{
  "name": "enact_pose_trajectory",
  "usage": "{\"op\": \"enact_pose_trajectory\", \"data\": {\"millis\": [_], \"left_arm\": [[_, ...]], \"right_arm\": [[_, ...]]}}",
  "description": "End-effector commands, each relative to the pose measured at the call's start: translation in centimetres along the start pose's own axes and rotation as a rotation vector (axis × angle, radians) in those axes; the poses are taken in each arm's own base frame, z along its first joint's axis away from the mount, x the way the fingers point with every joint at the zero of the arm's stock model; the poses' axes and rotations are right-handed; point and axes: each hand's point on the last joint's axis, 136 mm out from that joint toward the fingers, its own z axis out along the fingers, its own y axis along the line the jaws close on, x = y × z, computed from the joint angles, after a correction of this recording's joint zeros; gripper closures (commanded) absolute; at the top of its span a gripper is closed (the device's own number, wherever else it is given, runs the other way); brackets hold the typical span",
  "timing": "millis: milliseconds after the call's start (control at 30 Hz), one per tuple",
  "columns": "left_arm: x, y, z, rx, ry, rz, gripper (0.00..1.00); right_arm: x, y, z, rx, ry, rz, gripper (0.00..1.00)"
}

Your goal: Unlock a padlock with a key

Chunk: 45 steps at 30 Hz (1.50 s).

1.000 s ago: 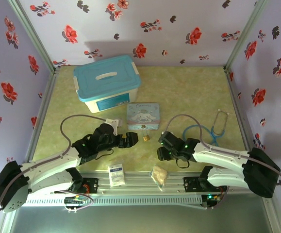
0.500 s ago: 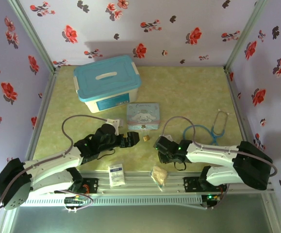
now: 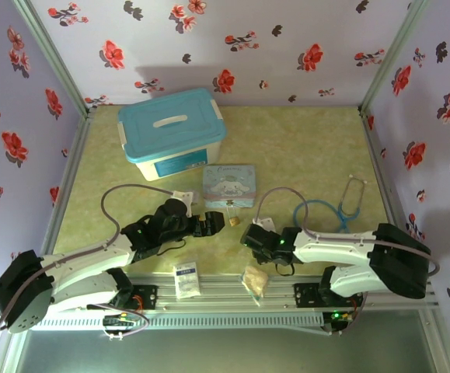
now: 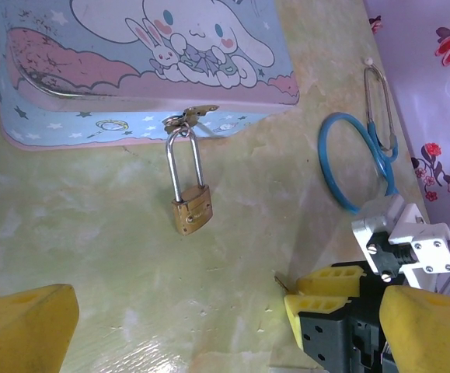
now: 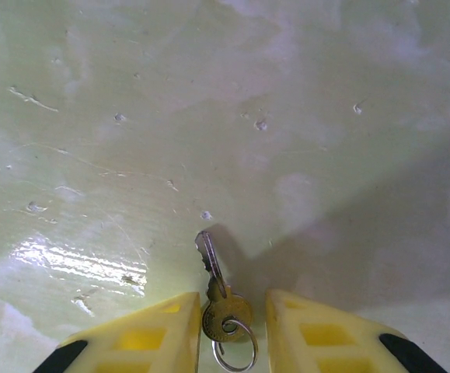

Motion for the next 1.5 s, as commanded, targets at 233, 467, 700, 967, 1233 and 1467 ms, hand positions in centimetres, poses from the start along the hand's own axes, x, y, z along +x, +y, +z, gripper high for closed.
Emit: {"op": "enact_pose_trajectory", "data": {"millis": [233,467,700,967,1233,1467], "left_arm": [[-0.4,-0.4,0.3,0.017,-0.029,-0.019,0.00],[-0.5,-0.5,0.3,0.023,-0.033,-0.024,0.00],[-0.2,-0.5,0.8,-0.004,-0.010,0.005,0.00],[0.5,-2.0,1.6,0.023,0.017,0.023,0.00],[1.5,-3.2,2.7,0.045,0.047,0.034,0.07],[2.1,-3.0,3.4,0.043,0.057,0.037,0.06]], "right_arm": [[3.6,-1.1,0.3,-0.010,0.111,0.036,0.74],[3.9,-1.5,0.2,-0.002,0.106,0.037,0.81],[3.1,-1.0,0.0,-0.039,0.052,0.034,0.87],[1.3,-1.3,-1.1,-0.068,-0.009,0.026,0.91],[0.6,-1.9,-1.5,-0.089,-0.042,0.044,0.94],[0.9,-2.0,-1.2,-0.073,-0.020,0.032,0.93]]}}
